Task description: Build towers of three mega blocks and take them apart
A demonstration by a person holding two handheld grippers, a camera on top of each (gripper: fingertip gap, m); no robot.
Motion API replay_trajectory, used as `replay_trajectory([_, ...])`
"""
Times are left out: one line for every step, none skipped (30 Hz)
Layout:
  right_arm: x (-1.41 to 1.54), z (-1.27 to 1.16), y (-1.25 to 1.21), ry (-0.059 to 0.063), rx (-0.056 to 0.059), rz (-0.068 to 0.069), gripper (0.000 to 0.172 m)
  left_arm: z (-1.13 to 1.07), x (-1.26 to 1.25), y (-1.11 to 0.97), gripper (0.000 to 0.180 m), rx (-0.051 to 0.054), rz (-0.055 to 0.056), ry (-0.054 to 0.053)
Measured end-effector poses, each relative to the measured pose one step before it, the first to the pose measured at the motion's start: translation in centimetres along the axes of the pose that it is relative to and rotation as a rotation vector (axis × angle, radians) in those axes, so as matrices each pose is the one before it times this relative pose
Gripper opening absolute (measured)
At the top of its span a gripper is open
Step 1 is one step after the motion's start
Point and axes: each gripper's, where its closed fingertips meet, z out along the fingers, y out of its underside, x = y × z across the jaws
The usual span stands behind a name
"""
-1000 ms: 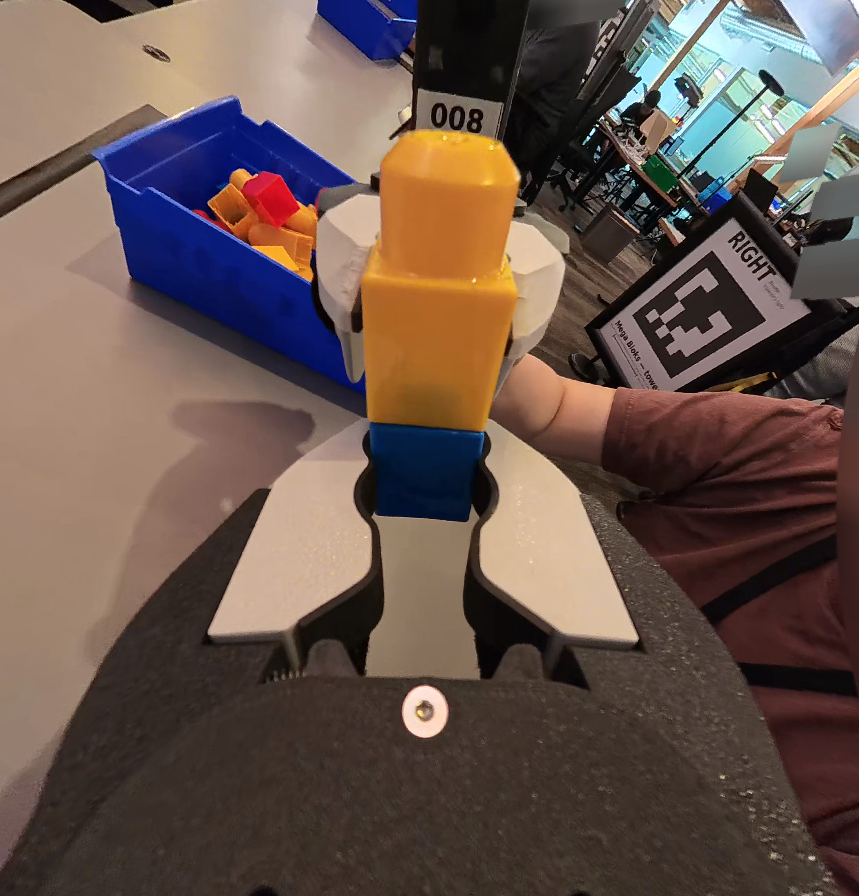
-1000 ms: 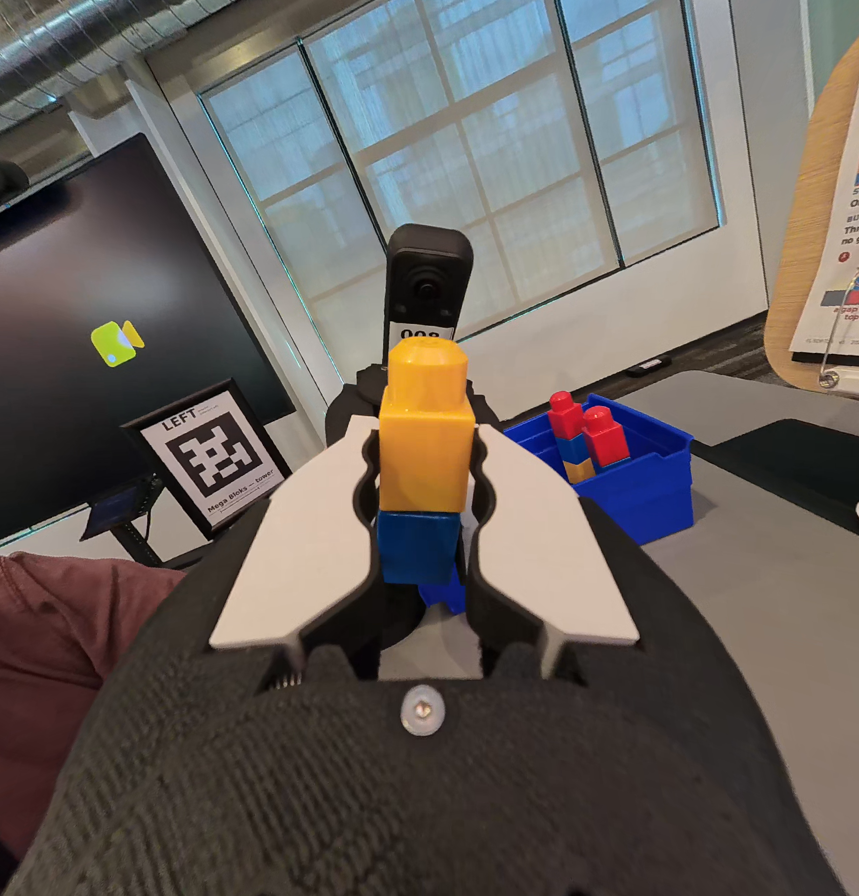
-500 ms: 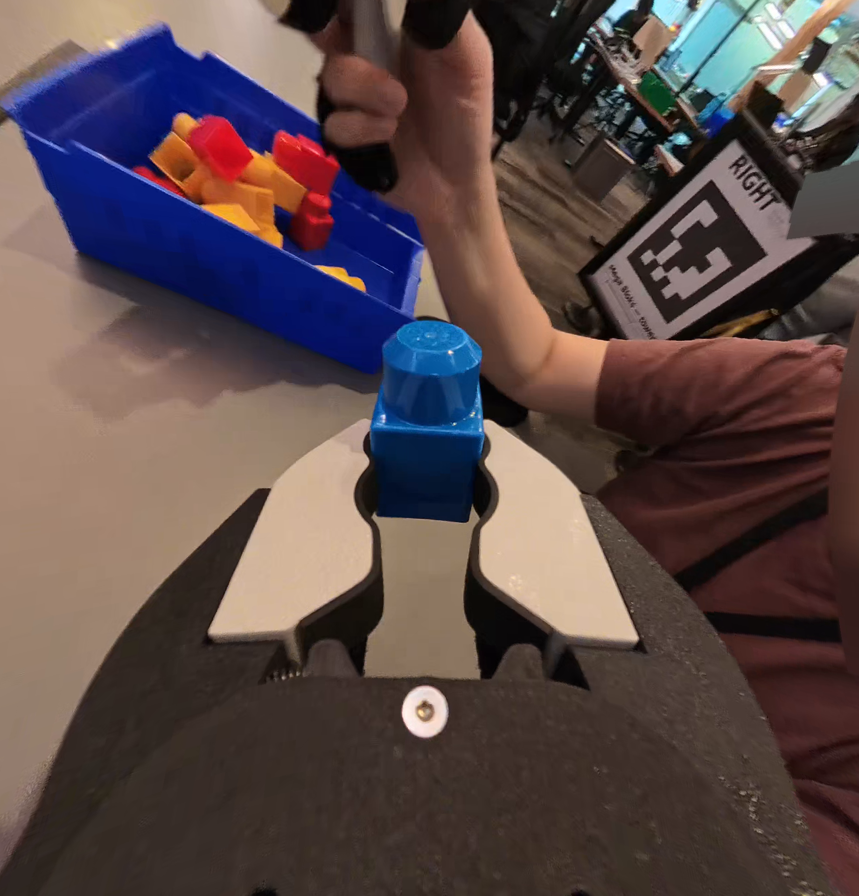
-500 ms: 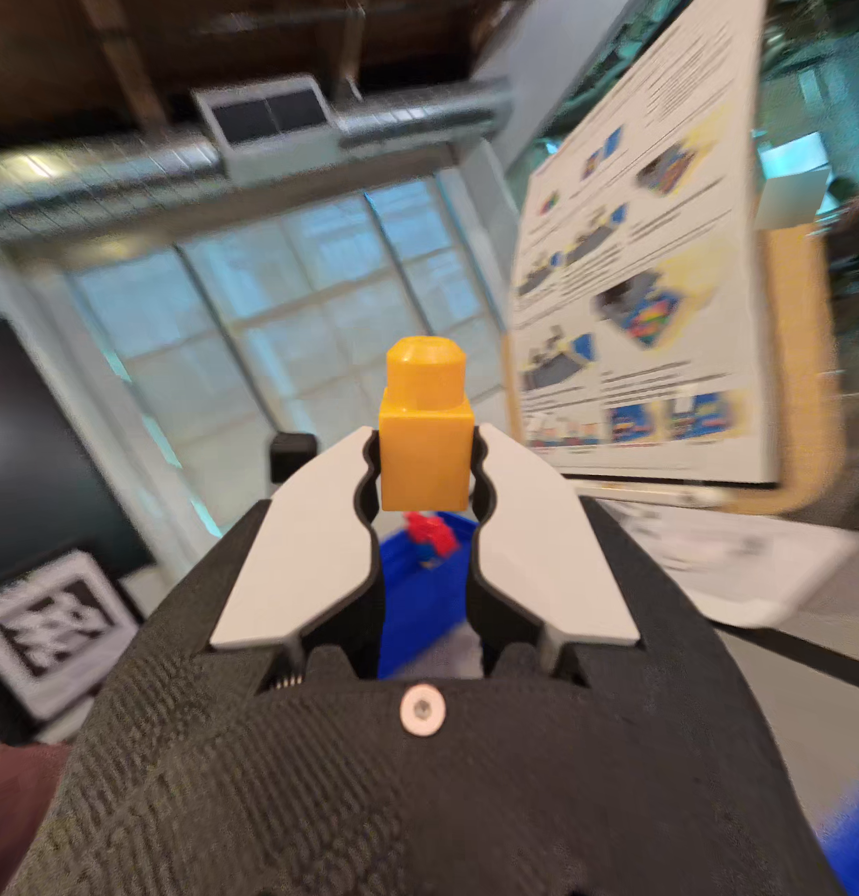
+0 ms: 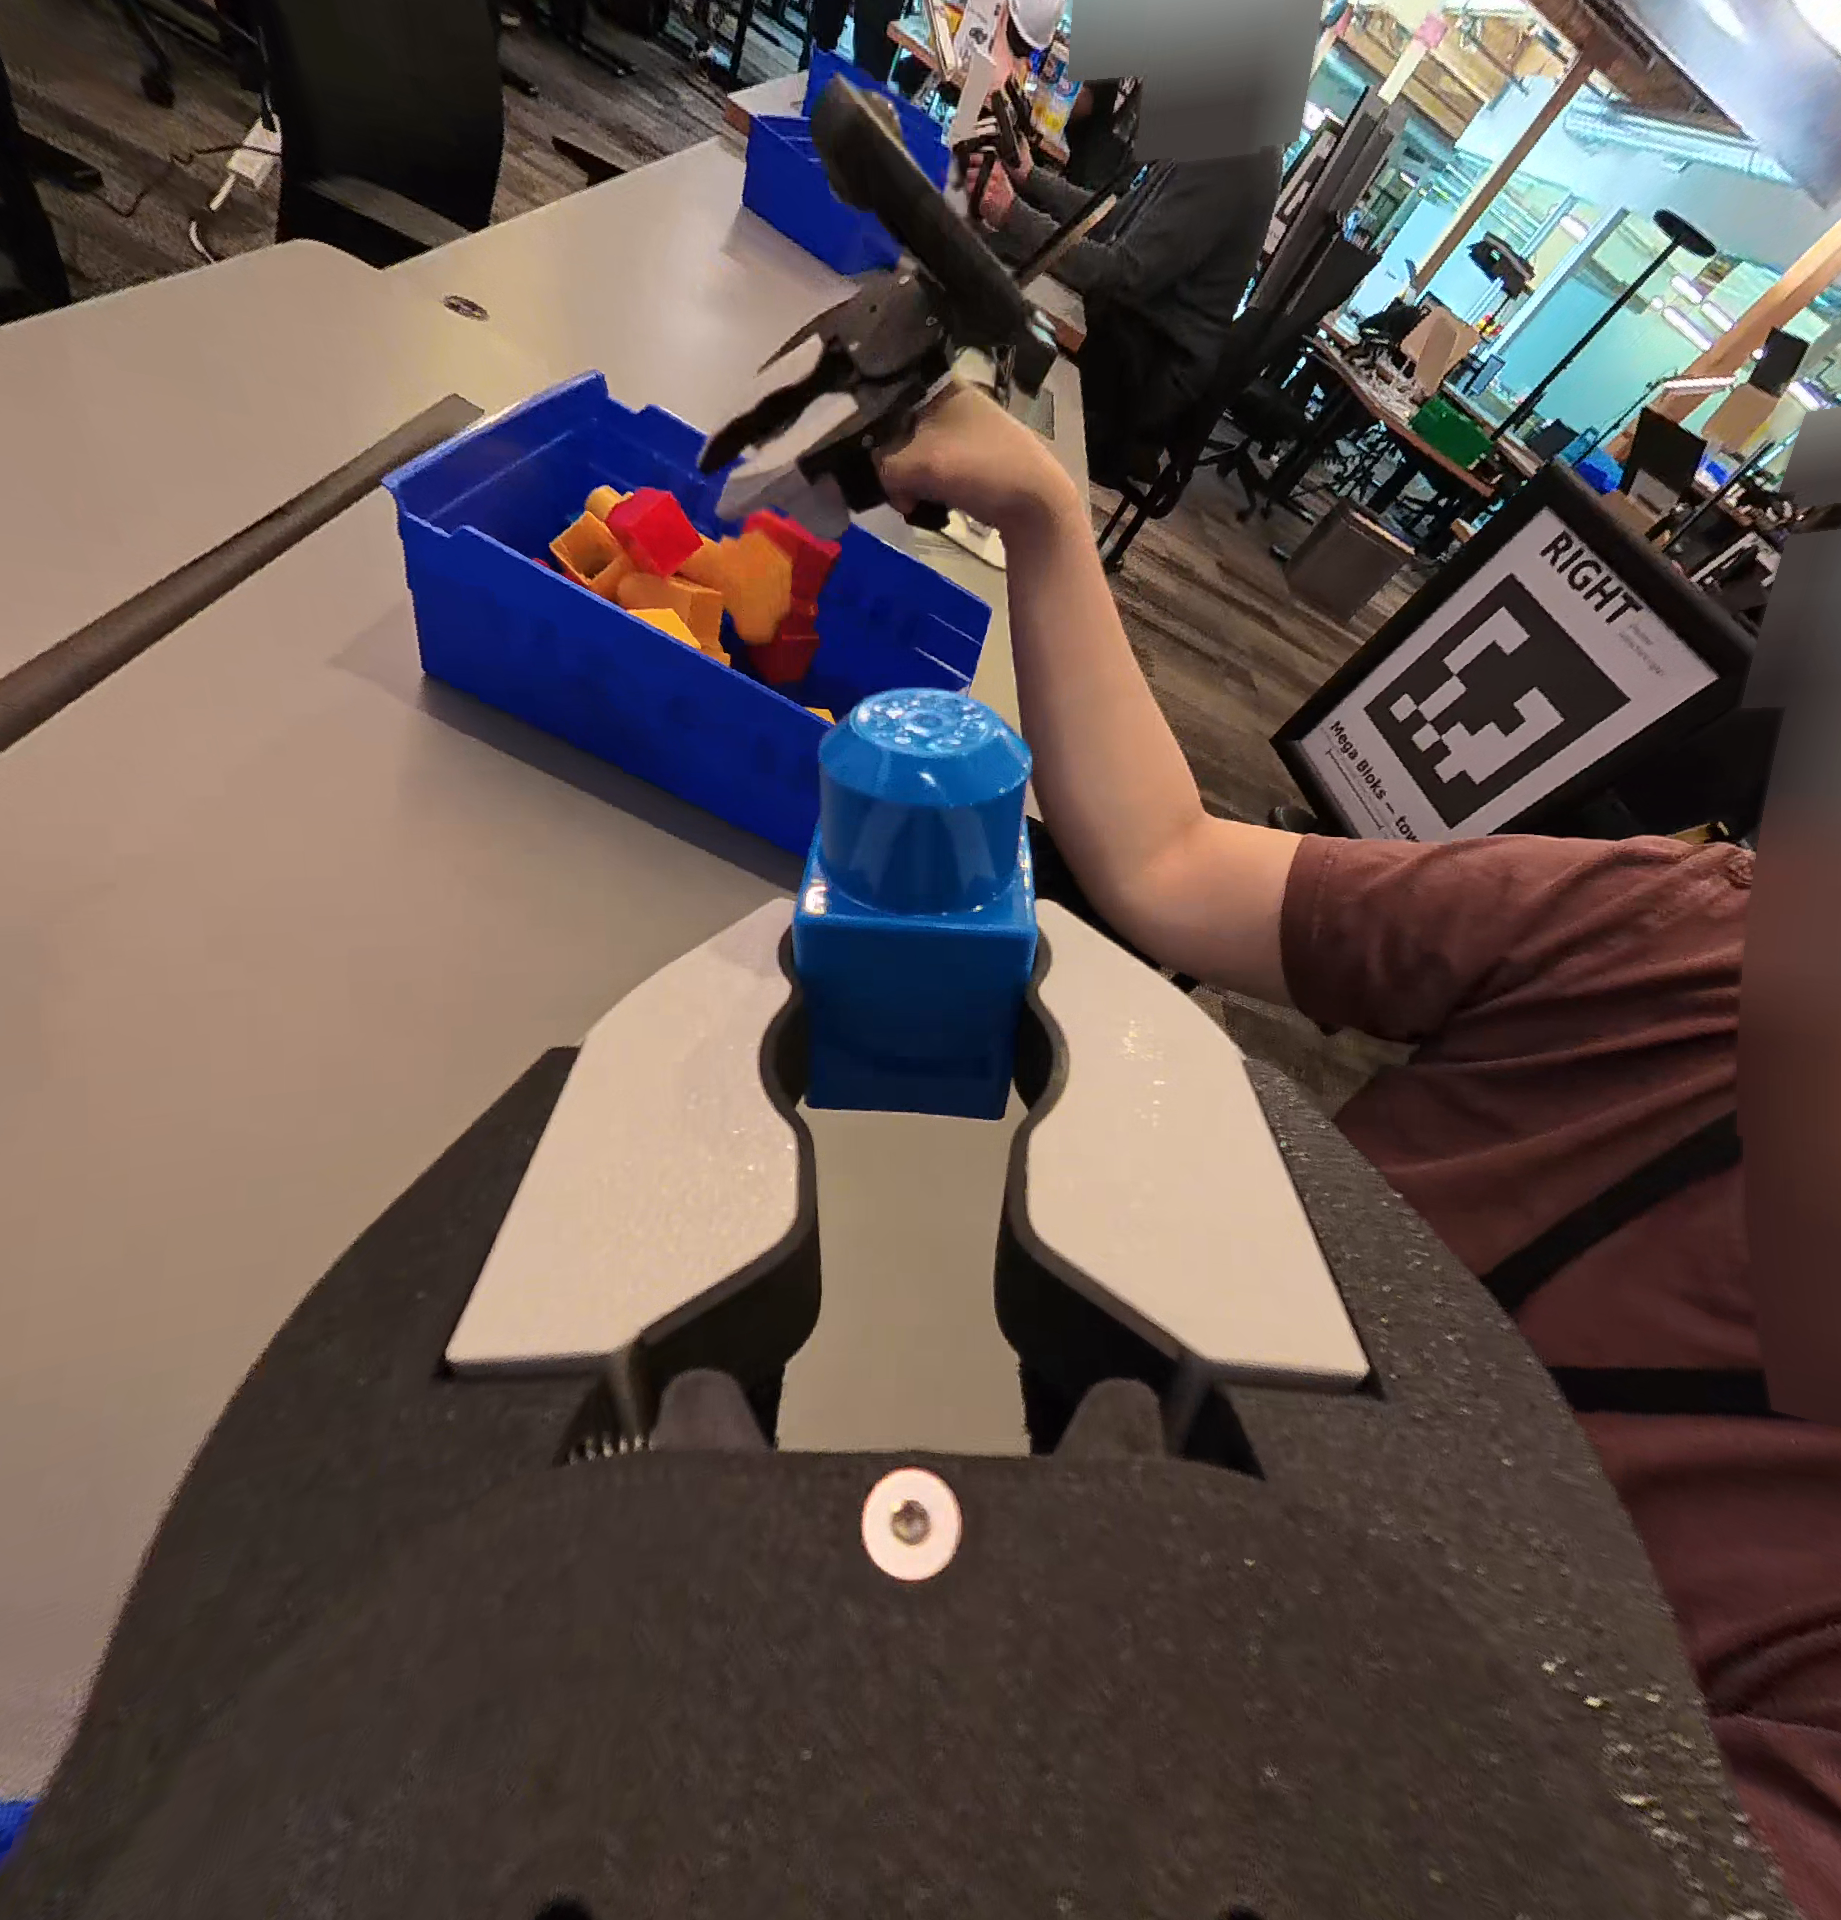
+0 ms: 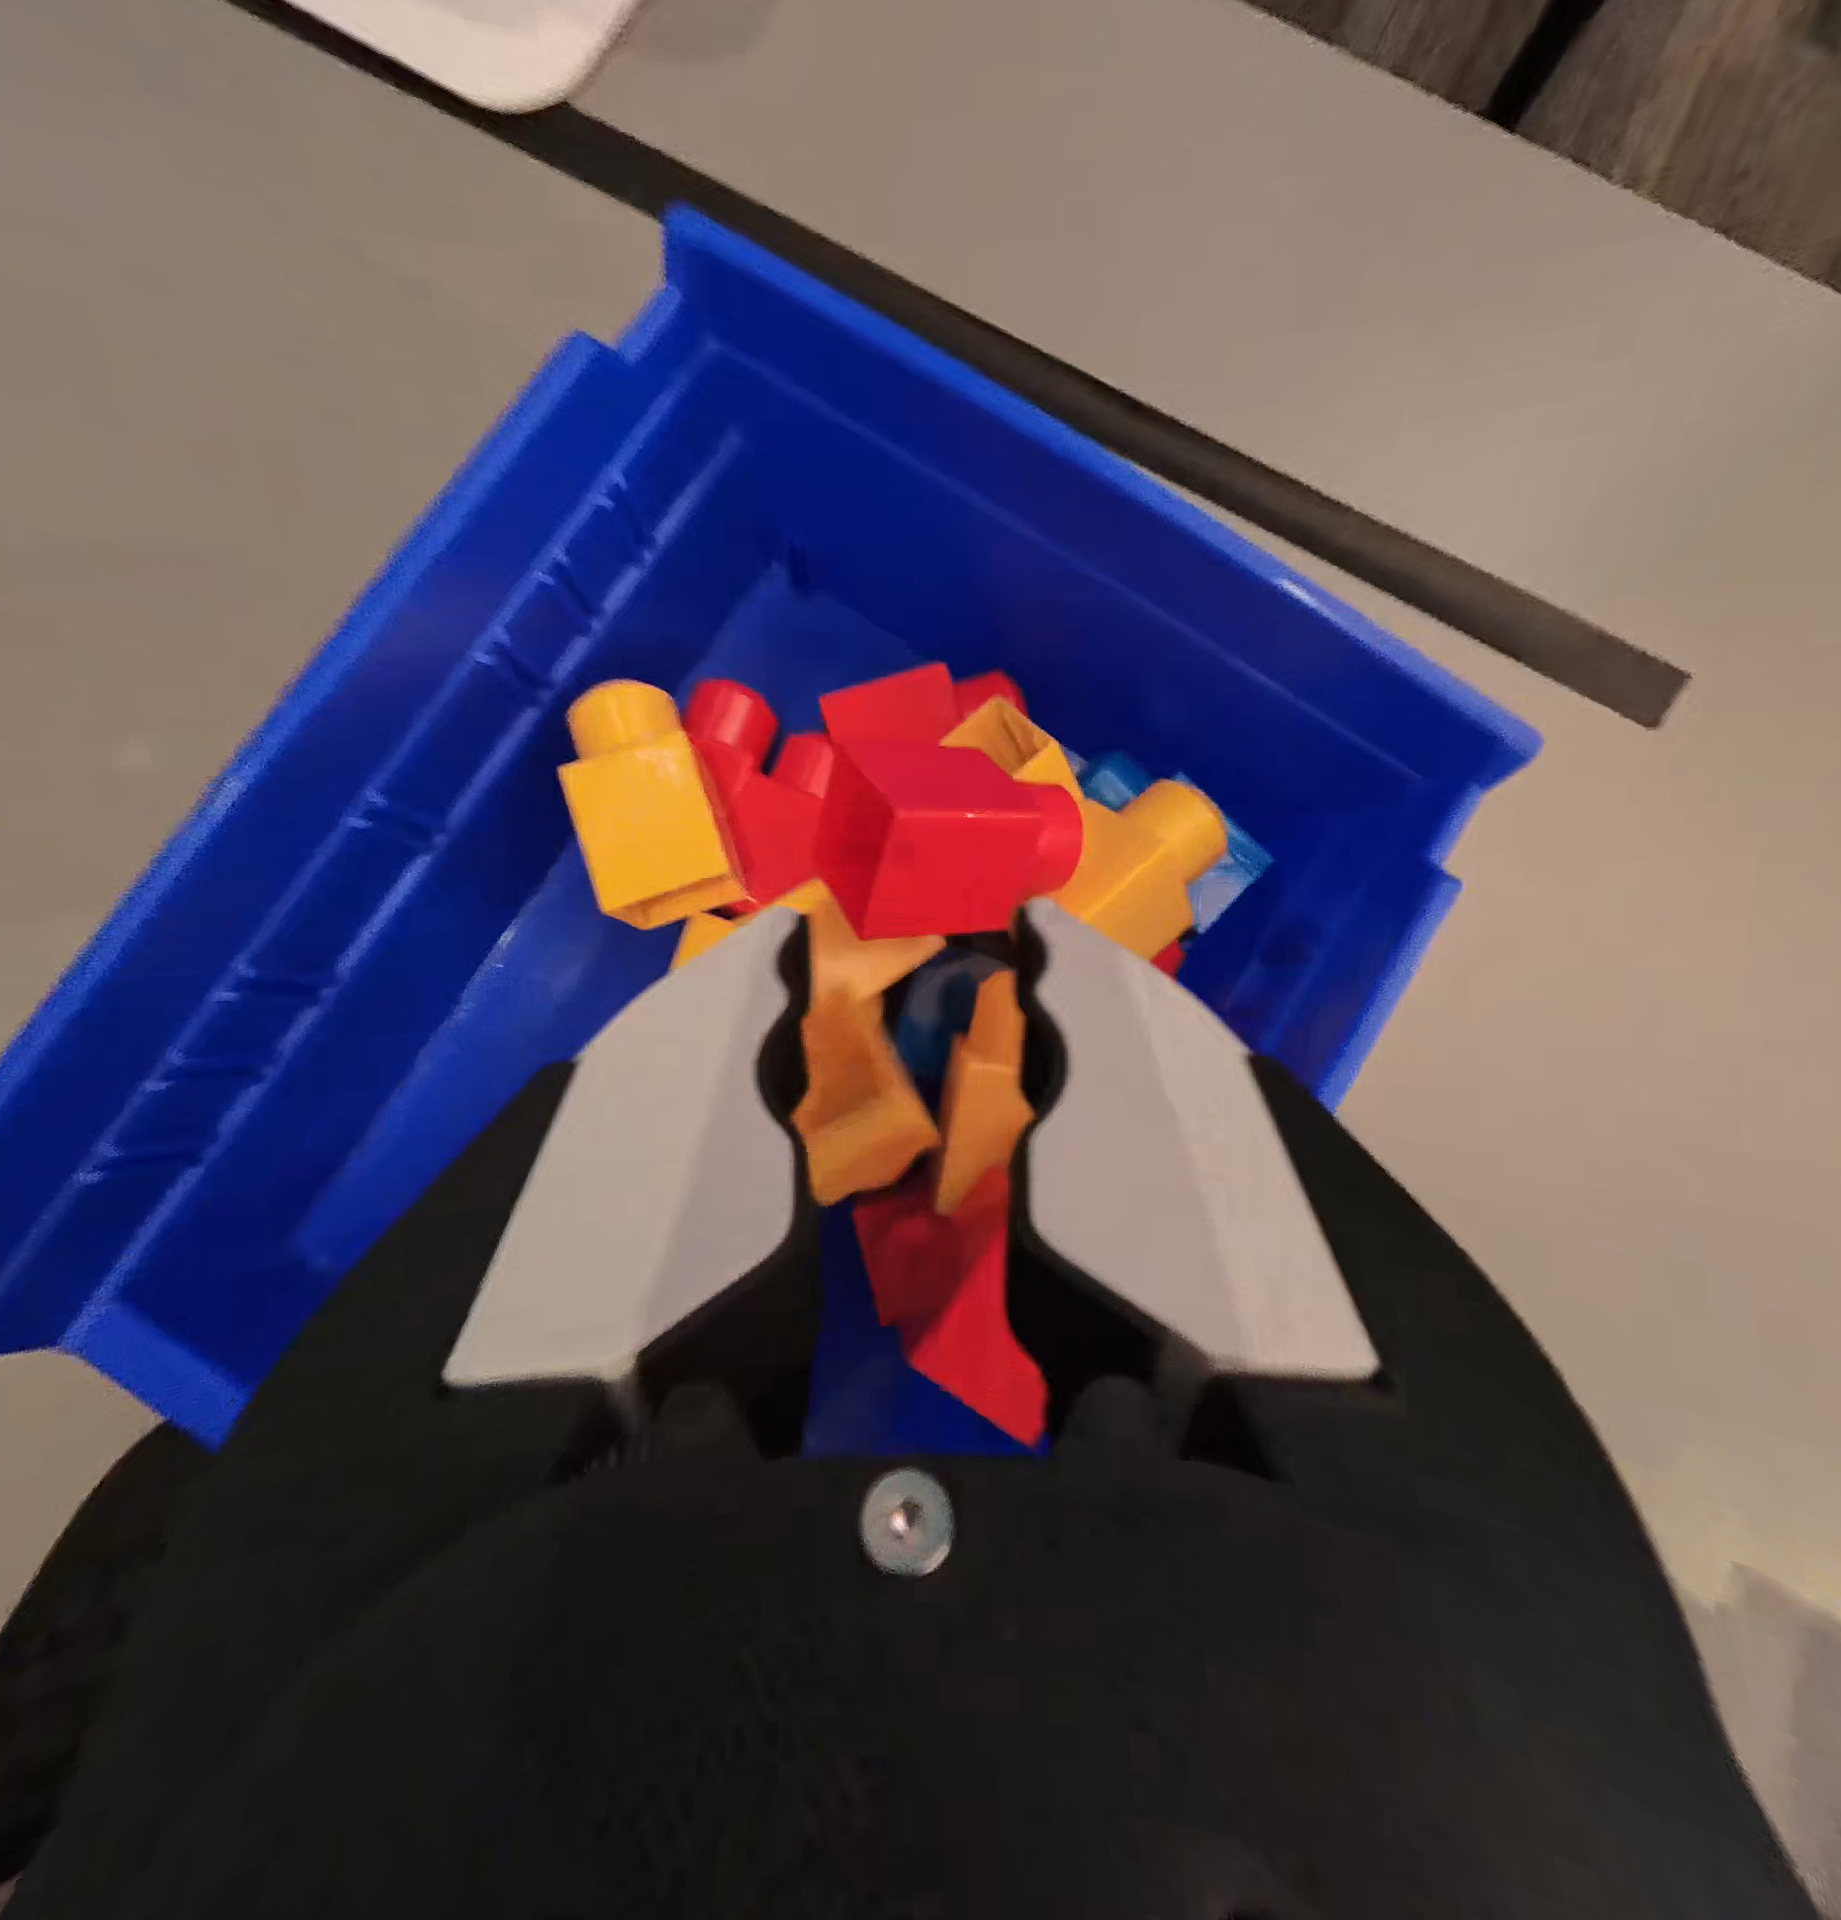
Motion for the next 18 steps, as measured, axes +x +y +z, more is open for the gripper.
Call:
replay_trajectory([0.211, 0.069, 0.152, 0.0267, -0.0189, -0.011, 0.052, -0.126, 0.003, 0.002, 0.036, 0.0009, -0.0004, -0.0003])
replay_trajectory([-0.039, -0.301, -0.335, 0.0203, 0.0067, -0.0234, 0.059, -0.066, 0.044, -0.043, 0.036, 0.0029, -0.0005, 0.0032])
replay_trajectory([-0.44, -0.678, -1.133, 0.0089, 0.0504, -0.0388, 0.061, -0.008, 0.099, -0.088, 0.036, 0.0054, -0.0032, 0.0075])
replay_trajectory([-0.962, -0.924, -1.925, -0.0034, 0.09, -0.0621, 0.064, 0.075, 0.137, -0.073, 0.036, 0.0046, -0.0078, 0.013])
replay_trajectory([-1.414, -1.026, -2.634, -0.009, 0.1169, -0.089, 0.068, 0.178, 0.215, -0.038, 0.036, 0.0027, -0.0092, 0.0196])
replay_trajectory([-1.705, -0.983, -3.294, -0.0076, 0.1408, -0.1078, 0.073, 0.287, 0.28, 0.019, 0.036, -0.0018, -0.0092, 0.0252])
replay_trajectory([-2.12, -0.791, -3.729, -0.0226, 0.1512, -0.1073, 0.075, 0.356, 0.285, 0.058, 0.036, -0.0049, -0.0081, 0.0261])
replay_trajectory([-2.423, -0.419, -3.928, -0.0402, 0.1491, -0.0932, 0.077, 0.42, 0.285, 0.042, 0.036, -0.0032, -0.0067, 0.026])
replay_trajectory([-2.542, 0.077, -3.853, -0.0465, 0.1393, -0.0791, 0.079, 0.464, 0.296, 0.026, 0.036, -0.0033, -0.0061, 0.0283])
replay_trajectory([-2.691, 0.555, -3.474, -0.0572, 0.1223, -0.0691, 0.081, 0.485, 0.339, 0.027, 0.036, -0.0031, -0.0046, 0.0305])
replay_trajectory([-2.578, 0.978, -2.8, -0.0537, 0.0964, -0.0678, 0.081, 0.511, 0.305, 0.038, 0.036, -0.0039, -0.0054, 0.0286])
replay_trajectory([-2.183, 1.27, -1.835, -0.0386, 0.0511, -0.072, 0.083, 0.517, 0.324, 0.097, 0.036, -0.0067, -0.0064, 0.0298])
replay_trajectory([-1.678, 1.323, -0.92, -0.0204, 0.0033, -0.0722, 0.085, 0.515, 0.315, 0.145, 0.036, -0.009, -0.0072, 0.0297])
replay_trajectory([-1.404, 1.207, -0.304, -0.0163, -0.0249, -0.0676, 0.087, 0.508, 0.24, 0.173, 0.036, -0.0118, -0.0056, 0.0246])
replay_trajectory([-1.196, 1.027, -0.055, -0.0178, -0.0301, -0.0538, 0.089, 0.47, 0.207, 0.189, 0.036, -0.0131, -0.0016, 0.02])
replay_trajectory([-1.049, 0.859, -0.208, -0.0207, -0.0075, -0.0284, 0.091, 0.42, 0.123, 0.079, 0.036, -0.0072, -0.0001, 0.0136])
replay_trajectory([-1.043, 0.724, -0.338, -0.0333, 0.0112, -0.0075, 0.091, 0.356, 0.088, 0.016, 0.036, -0.0024, -0.0017, 0.0109])
replay_trajectory([-0.631, 0.616, -0.357, -0.0134, 0.0175, 0.0012, 0.088, 0.314, 0.106, -0.009, 0.036, -0.0008, -0.0016, 0.0115])
